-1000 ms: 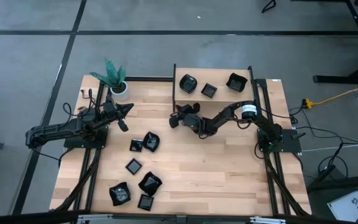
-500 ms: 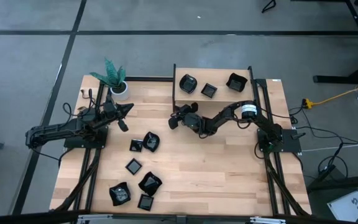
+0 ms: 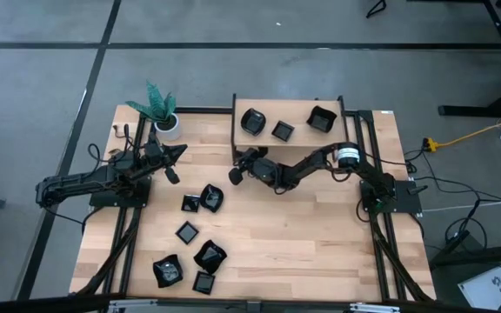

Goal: Pick & Place Mini shaped plates
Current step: Move the shelf to the center of the table

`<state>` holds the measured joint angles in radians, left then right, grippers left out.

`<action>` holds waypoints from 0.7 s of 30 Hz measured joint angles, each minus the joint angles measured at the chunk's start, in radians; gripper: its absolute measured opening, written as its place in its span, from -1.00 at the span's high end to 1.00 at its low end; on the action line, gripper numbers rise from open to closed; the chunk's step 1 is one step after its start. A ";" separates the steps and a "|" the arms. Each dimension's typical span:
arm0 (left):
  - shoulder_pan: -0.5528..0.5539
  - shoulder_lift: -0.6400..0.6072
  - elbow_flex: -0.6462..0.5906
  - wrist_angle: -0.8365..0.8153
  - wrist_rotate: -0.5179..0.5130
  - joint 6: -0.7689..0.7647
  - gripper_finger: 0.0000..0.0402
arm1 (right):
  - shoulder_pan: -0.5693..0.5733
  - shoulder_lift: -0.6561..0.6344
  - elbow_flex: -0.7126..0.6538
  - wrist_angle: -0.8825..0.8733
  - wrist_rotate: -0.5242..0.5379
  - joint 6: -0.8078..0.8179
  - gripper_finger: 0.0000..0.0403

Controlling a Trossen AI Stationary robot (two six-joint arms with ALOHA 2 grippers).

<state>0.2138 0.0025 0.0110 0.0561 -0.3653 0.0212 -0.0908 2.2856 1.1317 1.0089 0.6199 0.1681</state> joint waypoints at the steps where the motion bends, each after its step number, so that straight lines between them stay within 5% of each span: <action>1: 0.000 0.000 0.000 0.000 0.000 0.000 0.98 | 0.002 0.000 0.006 -0.003 -0.007 -0.002 0.99; 21: 0.000 0.000 0.000 0.000 0.000 0.000 0.98 | 0.091 0.184 0.284 -0.068 -0.078 -0.059 0.99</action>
<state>0.2138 0.0025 0.0109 0.0563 -0.3653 0.0212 0.0002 2.4695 1.4157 0.9409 0.5422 0.1089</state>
